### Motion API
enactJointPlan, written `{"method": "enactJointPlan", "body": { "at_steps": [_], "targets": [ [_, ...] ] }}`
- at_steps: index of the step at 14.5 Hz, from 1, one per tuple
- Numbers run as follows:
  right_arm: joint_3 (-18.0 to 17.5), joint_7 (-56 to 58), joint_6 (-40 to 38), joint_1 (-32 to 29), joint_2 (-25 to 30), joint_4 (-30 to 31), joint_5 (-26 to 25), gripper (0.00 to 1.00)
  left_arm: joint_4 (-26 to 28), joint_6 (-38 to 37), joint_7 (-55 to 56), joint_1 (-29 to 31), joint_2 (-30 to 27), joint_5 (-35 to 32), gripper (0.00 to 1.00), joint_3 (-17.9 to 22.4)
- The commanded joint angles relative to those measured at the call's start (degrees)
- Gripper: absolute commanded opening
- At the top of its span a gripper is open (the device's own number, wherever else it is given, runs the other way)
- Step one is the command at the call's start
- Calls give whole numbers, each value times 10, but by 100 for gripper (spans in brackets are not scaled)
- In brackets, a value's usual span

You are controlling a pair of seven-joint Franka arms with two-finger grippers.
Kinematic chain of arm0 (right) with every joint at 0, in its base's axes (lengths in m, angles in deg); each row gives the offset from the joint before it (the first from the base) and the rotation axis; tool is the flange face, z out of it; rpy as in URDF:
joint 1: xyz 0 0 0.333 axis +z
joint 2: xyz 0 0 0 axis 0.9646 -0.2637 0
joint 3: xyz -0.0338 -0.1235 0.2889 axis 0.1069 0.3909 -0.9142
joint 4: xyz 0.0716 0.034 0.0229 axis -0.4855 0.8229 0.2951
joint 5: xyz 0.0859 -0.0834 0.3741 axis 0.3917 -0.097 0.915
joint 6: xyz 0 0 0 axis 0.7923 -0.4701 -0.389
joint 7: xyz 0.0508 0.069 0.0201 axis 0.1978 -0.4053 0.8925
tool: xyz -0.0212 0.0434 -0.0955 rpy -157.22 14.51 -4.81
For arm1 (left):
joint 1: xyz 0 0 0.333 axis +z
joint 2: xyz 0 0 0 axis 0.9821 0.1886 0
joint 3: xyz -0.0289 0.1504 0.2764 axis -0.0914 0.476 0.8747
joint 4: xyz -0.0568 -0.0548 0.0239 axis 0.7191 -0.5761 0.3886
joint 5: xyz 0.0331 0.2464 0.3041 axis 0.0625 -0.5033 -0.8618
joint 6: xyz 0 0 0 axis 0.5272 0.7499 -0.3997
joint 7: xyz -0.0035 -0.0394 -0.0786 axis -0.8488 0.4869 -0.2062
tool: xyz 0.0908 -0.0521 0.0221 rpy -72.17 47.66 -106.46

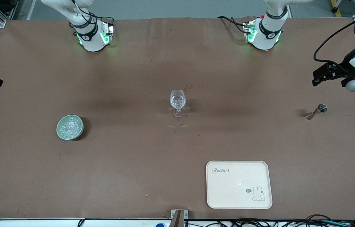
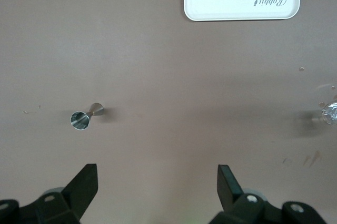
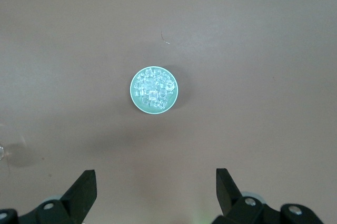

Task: Pour wine and add ice with both arms
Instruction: 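Reach the right gripper to the ice bowl while the left gripper reaches the jigger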

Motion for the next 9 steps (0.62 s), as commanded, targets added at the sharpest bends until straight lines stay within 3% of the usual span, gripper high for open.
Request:
{"method": "enactJointPlan", "body": {
  "at_steps": [1, 4, 6, 9],
  "targets": [
    [-3, 4, 4, -4, 14, 12, -5, 100, 1, 3, 6, -6, 1, 2, 100, 5],
    [-3, 4, 4, -5, 14, 12, -5, 100, 0, 1, 15, -9, 11, 0, 100, 14],
    [-3, 4, 6, -5, 12, 12, -5, 100, -1, 1, 66, -17, 20, 8, 100, 52],
    [-3, 4, 17, -2, -5, 19, -6, 100, -2, 2, 210, -18, 45, 88, 100, 131]
  ]
}}
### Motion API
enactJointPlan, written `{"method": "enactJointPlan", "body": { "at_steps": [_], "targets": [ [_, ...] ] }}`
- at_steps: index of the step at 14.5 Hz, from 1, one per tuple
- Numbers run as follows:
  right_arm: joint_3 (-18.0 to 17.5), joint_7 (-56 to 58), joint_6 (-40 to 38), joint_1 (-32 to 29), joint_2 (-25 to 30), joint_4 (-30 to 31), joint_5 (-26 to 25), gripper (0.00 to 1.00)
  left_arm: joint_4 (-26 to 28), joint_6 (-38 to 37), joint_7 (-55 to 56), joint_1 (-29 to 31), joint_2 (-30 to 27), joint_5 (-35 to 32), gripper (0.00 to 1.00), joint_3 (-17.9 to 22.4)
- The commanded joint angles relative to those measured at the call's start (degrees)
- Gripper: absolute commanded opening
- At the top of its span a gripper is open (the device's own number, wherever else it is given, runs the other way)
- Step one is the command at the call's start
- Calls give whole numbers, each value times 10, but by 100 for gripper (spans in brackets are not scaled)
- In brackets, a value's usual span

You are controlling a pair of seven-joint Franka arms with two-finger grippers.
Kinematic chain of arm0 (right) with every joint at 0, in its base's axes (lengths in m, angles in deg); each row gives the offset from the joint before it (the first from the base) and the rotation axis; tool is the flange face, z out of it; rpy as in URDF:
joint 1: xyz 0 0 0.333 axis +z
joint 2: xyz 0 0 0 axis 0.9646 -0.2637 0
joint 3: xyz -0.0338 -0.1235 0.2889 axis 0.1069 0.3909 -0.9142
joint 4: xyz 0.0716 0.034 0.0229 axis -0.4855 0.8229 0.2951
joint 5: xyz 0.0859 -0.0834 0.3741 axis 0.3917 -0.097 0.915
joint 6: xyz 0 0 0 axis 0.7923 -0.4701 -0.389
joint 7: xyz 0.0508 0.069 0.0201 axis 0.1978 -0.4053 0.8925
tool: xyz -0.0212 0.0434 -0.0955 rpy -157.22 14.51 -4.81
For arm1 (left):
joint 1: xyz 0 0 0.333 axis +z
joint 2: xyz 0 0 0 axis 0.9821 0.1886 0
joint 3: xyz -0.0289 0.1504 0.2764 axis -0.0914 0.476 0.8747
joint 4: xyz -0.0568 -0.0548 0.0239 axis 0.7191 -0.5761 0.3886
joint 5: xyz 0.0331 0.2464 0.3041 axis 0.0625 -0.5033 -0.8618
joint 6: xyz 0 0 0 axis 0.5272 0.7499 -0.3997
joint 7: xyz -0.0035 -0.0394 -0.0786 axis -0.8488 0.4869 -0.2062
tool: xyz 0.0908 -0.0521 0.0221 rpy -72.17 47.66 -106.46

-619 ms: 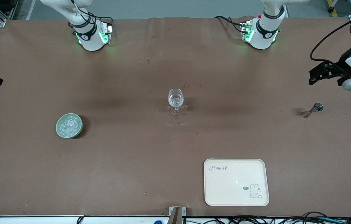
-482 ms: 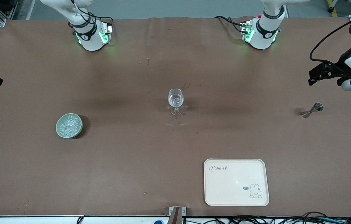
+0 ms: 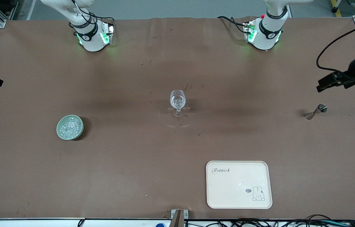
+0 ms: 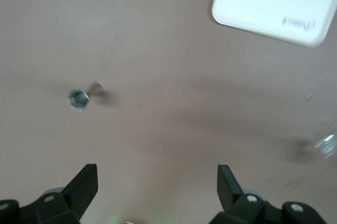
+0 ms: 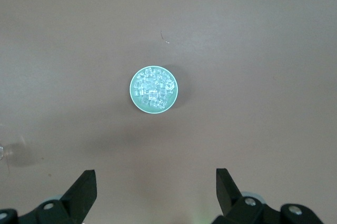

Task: Pour wine and add ice with both arms
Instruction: 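Reach the right gripper to the ice bowl while the left gripper reaches the jigger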

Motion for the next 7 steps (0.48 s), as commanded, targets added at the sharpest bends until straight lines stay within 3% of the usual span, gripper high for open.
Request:
{"method": "enactJointPlan", "body": {
  "at_steps": [1, 4, 7],
  "targets": [
    [-4, 3, 36, 0, -15, 28, -6, 100, -8, 1, 102, -5, 30, 56, 100, 76],
    [-6, 3, 134, 8, -45, 96, -5, 100, -9, 1, 134, -6, 73, 85, 100, 127],
    [-6, 3, 211, 15, -77, 157, -5, 100, -8, 0, 142, -6, 120, 172, 100, 205]
  ]
}}
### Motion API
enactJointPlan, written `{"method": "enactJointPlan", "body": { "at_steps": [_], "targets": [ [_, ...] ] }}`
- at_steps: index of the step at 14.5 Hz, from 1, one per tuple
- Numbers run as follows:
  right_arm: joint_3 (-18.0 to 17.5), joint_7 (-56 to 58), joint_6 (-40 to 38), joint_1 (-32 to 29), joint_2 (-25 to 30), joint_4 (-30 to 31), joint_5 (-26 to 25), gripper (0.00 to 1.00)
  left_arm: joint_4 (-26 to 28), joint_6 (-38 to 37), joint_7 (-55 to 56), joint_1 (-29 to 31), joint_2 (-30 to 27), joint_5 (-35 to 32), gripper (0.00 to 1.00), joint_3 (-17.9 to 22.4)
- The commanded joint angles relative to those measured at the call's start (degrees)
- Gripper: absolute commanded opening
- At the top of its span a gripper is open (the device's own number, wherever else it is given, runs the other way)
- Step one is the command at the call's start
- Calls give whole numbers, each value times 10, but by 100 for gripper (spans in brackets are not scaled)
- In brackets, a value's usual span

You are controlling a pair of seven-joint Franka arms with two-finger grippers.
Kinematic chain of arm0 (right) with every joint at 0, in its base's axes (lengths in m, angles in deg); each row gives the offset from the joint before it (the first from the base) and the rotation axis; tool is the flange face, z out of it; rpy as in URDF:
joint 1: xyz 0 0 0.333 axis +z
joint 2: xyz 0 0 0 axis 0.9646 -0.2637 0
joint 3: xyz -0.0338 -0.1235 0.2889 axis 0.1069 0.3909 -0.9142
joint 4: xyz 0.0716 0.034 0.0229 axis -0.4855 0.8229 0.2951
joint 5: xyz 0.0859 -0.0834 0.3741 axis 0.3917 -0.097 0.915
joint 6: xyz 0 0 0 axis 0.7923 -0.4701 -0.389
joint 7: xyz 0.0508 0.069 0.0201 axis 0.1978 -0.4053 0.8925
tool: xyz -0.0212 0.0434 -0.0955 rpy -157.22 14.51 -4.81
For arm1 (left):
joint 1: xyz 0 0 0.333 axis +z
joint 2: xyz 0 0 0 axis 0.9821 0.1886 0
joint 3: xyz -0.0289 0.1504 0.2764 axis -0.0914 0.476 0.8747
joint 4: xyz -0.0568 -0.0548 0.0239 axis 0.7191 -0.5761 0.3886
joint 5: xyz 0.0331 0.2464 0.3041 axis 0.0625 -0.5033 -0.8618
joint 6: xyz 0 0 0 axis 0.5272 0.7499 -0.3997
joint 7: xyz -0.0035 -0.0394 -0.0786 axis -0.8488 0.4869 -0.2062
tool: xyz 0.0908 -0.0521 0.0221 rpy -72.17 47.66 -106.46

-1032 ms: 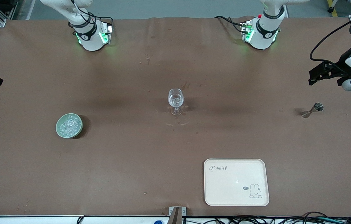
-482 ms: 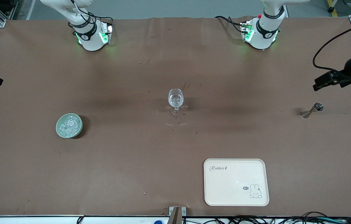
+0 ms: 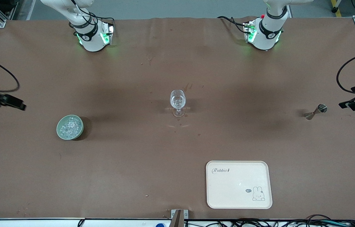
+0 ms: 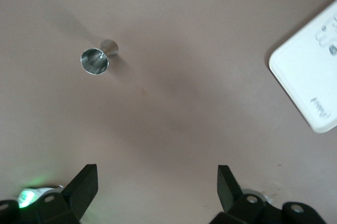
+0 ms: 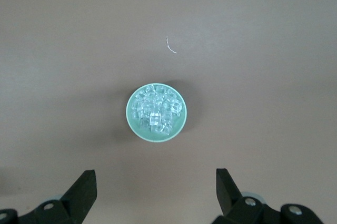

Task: Pour wine and add ice with both arms
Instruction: 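Reach the right gripper to the ice bowl while the left gripper reaches the jigger, then grasp an ice cube with the right gripper while the left gripper grasps the jigger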

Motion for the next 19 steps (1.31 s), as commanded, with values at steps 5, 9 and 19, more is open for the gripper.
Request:
{"method": "enactJointPlan", "body": {
  "at_steps": [5, 9, 19],
  "targets": [
    [-2, 4, 176, 12, -62, 127, -5, 100, -7, -39, 26, -3, 141, 168, 100, 138],
    [-2, 4, 308, 14, -77, 218, -5, 100, -10, -40, 19, 4, 223, 275, 100, 222],
    [-2, 5, 376, 20, -113, 264, -5, 69, 19, -92, -96, 54, 331, 402, 100, 255]
  ]
}}
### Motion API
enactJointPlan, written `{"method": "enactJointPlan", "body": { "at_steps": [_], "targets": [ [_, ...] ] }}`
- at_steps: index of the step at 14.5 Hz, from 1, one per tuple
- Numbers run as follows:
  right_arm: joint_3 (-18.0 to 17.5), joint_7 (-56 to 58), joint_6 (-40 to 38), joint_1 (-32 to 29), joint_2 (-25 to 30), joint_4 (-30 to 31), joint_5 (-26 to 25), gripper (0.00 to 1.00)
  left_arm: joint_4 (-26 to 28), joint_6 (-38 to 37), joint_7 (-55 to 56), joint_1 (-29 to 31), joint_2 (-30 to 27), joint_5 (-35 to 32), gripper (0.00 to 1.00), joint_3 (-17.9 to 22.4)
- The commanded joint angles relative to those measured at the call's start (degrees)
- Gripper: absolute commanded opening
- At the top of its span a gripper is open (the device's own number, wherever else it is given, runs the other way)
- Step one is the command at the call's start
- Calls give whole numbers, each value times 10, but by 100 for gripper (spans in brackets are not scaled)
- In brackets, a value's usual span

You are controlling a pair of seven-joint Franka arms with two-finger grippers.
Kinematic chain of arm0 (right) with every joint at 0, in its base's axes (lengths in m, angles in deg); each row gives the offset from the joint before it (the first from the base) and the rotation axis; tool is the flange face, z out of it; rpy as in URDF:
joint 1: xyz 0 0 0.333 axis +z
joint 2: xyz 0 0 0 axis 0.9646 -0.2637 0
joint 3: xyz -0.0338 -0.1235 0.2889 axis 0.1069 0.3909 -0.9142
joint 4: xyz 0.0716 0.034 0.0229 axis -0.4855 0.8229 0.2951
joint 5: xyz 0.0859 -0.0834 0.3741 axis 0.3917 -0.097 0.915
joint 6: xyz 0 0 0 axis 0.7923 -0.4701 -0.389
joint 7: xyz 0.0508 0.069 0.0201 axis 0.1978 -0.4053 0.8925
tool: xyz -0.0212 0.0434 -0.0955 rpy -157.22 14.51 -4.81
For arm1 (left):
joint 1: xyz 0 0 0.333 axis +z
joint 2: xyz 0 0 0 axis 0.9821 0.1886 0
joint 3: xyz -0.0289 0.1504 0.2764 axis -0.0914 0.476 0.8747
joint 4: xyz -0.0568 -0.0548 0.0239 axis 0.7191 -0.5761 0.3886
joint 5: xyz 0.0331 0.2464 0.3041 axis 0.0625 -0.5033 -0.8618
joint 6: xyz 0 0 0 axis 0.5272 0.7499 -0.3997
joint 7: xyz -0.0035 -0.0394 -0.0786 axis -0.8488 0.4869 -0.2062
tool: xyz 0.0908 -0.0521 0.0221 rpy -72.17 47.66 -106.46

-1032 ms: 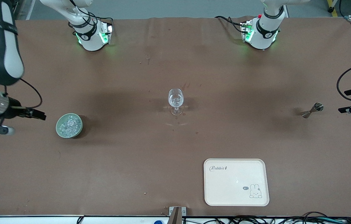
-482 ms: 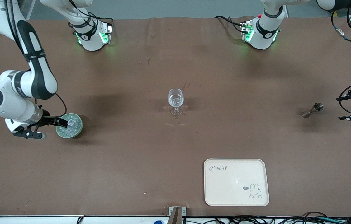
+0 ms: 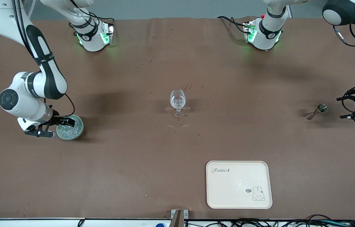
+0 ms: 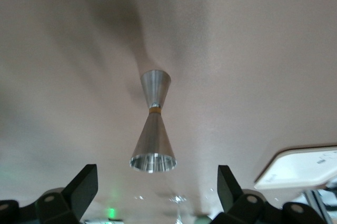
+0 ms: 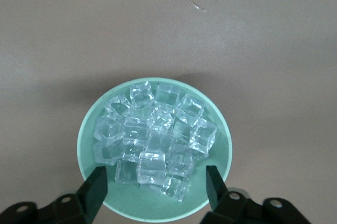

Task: Pour wine and add ice with both arms
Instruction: 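Grasp an ice cube with the right gripper while the left gripper grasps the jigger, then lift the jigger with the left gripper while the right gripper holds the ice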

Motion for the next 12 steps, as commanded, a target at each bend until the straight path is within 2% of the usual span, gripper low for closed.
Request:
{"method": "enactJointPlan", "body": {
  "at_steps": [1, 8, 12],
  "targets": [
    [1, 4, 18, 3, -8, 7, -5, 67, 22, -13, -13, -10, 20, 39, 100, 11],
    [1, 13, 29, 2, -19, 9, -5, 60, 81, -13, -48, -6, 53, 117, 100, 10],
    [1, 15, 28, 4, -20, 12, -5, 56, 111, -13, -51, -6, 62, 161, 87, 8]
  ]
}}
